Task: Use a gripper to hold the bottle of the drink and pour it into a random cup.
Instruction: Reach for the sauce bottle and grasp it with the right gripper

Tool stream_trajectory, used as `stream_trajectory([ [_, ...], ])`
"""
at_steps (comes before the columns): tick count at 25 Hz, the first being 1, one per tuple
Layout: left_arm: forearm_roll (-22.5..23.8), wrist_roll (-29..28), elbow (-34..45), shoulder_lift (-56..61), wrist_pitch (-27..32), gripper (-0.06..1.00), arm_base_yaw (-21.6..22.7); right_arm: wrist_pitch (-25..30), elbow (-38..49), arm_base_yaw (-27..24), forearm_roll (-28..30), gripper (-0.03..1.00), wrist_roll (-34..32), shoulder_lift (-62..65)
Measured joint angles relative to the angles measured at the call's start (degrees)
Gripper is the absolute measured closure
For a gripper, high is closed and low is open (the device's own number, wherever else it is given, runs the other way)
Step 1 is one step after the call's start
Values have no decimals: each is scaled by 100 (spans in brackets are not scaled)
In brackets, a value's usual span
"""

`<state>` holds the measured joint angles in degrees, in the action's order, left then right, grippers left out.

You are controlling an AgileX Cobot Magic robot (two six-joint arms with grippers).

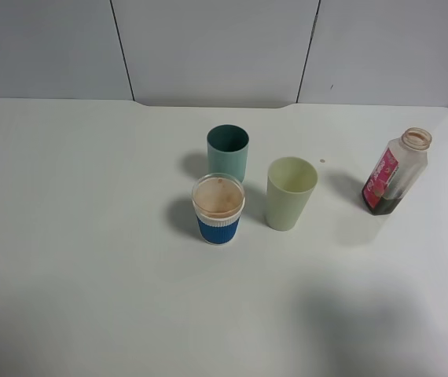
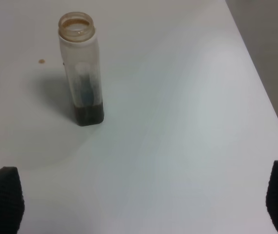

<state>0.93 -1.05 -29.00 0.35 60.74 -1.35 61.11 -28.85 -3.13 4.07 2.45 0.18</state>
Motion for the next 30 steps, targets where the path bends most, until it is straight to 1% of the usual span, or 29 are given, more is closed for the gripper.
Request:
stream_trajectory([
  [30,0,0,0,0,0,2,0,0,0,0,0,-3,0,0],
])
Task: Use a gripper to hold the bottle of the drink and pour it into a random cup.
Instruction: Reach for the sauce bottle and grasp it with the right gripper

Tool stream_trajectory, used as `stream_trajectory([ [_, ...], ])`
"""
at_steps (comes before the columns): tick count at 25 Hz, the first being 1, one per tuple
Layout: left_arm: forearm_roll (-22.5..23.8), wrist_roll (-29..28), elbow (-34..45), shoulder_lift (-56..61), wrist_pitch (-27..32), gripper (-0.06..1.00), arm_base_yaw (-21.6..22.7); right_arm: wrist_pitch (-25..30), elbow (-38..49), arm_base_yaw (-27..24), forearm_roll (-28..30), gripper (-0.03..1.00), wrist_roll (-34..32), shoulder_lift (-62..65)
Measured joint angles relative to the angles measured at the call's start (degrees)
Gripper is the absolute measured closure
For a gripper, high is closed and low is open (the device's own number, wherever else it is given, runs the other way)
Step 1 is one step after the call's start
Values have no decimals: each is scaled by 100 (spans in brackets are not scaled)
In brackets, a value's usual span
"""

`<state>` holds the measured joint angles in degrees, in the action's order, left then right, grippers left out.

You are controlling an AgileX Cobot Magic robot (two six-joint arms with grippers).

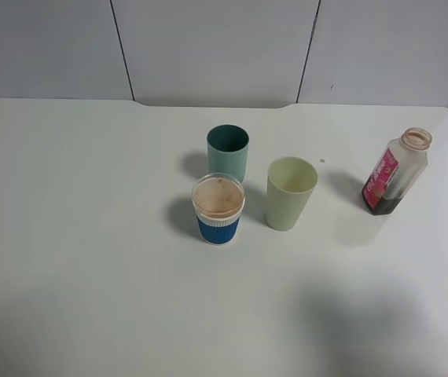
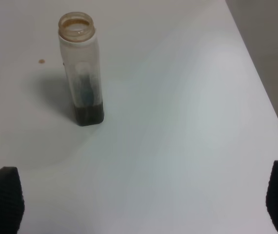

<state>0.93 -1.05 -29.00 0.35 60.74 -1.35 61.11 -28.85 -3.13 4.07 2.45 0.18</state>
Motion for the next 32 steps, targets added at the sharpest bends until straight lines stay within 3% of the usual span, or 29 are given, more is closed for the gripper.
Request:
stream_trajectory([
  [18,0,0,0,0,0,2,0,0,0,0,0,-3,-22,-89],
  [32,0,0,0,0,0,2,0,-776,-560,0,-269,-3,-245,-3527],
])
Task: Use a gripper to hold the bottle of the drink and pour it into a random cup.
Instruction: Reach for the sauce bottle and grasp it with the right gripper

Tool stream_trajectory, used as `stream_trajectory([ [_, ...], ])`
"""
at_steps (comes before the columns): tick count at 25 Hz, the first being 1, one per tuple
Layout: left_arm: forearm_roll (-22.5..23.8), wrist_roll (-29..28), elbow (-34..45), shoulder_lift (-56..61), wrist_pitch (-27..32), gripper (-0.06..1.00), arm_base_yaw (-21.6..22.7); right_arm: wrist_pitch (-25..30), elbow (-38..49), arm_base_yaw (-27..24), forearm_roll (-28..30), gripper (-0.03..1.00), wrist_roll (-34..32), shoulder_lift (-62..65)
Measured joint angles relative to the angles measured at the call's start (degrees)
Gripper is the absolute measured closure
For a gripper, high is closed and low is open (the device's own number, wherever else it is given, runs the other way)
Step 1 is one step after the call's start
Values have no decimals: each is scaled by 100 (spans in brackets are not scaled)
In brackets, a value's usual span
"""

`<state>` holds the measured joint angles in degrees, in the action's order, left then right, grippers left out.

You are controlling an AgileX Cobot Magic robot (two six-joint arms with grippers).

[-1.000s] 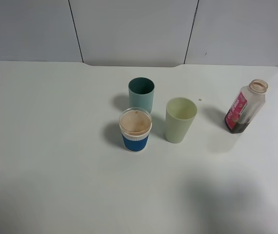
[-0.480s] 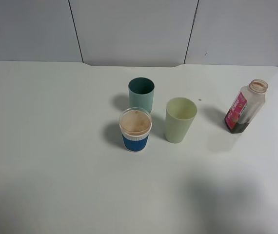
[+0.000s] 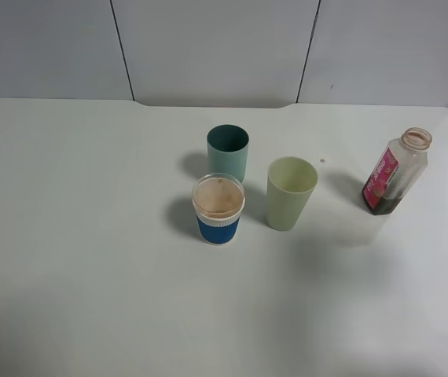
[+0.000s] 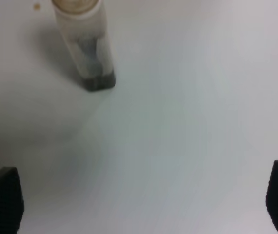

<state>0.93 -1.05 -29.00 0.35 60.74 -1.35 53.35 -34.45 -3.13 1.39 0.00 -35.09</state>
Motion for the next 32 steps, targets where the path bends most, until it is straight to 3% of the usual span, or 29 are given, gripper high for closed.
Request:
stream_trajectory([
  [5,0,0,0,0,0,2,0,-191,0,0,-139,-3,0,-1068],
  [9,0,0,0,0,0,2,0,-708,219,0,-238,-3,0,-1680],
  [19,0,0,0,0,0,2,0,-2909,1478,0,-289,-3,0,-2640],
  [24,0,0,0,0,0,2,0,-4100,1554,0,-289,-3,-280,-2739],
  [32,0,0,0,0,0,2,0,-5335,1559,0,63,-3,-375,-3147],
])
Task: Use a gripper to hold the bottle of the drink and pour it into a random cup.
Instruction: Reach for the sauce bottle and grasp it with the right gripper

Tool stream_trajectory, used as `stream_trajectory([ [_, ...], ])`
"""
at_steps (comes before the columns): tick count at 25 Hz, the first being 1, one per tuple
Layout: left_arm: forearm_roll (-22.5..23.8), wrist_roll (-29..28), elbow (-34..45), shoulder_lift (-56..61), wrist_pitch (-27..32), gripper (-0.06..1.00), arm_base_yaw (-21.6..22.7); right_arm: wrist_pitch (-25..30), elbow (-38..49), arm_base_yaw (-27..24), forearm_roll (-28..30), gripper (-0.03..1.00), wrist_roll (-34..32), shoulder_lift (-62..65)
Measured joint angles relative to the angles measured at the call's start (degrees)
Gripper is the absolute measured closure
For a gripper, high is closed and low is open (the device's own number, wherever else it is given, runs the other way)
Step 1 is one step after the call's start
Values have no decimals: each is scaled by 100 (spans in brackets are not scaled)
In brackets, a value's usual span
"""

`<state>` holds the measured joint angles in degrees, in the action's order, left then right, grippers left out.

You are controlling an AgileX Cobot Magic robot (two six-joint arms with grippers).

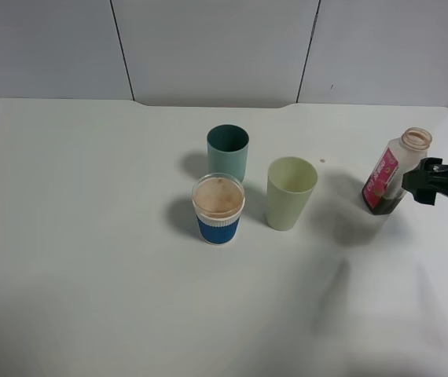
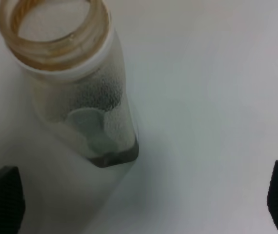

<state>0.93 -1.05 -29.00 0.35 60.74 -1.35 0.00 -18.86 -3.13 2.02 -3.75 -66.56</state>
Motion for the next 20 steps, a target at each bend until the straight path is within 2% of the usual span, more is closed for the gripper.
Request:
stream_trajectory([
  [5,0,0,0,0,0,2,0,-546,13,0,412,-3,0,-946],
  [11,0,0,0,0,0,2,0,-1857,3,0,806,-3,-1,-1894],
  [20,0,0,0,0,0,2,0,-3469,27,0,850,-3,312,-2949],
])
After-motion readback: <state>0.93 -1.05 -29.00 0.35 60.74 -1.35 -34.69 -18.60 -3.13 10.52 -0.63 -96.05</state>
